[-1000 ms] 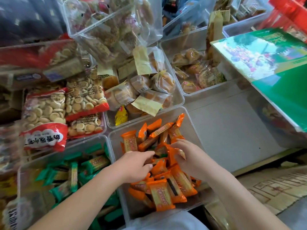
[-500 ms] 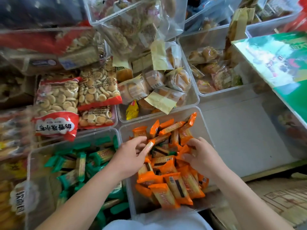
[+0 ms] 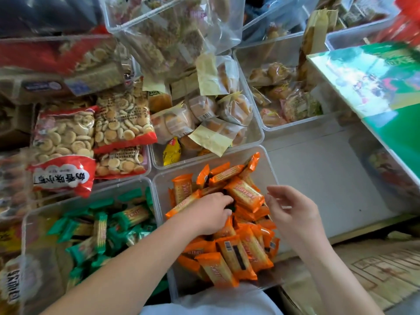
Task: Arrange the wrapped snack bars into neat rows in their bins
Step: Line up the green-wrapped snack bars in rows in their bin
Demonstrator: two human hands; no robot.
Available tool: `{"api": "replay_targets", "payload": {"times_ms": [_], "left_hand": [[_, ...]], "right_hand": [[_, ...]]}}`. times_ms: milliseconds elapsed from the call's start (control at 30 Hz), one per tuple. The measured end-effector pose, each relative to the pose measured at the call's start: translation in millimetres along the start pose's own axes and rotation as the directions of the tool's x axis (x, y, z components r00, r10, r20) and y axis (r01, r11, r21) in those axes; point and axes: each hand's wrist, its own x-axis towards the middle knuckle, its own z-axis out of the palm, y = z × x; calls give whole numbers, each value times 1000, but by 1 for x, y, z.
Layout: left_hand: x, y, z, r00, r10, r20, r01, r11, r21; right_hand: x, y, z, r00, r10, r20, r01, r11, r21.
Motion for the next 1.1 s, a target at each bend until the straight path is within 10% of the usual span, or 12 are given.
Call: {"api": "replay_targets", "payload": {"times_ms": [133, 633, 867, 1100], "left_hand": [[24, -8, 11, 980, -82, 183, 70, 995, 71], [5, -5, -4, 984, -77, 161, 64, 994, 85], [-33, -23, -16, 990, -11, -138, -30, 955, -294], [-85, -37, -16, 921, -206, -332, -113, 672, -732]], "right_hand": [[-7, 15, -6, 997, 33, 65, -36, 999, 37], [1, 22, -1, 990, 76, 123, -81, 996, 36], [3, 15, 8, 971, 74, 228, -53, 994, -97], [-4, -3, 37, 950, 108, 293, -102, 994, -34]]}}
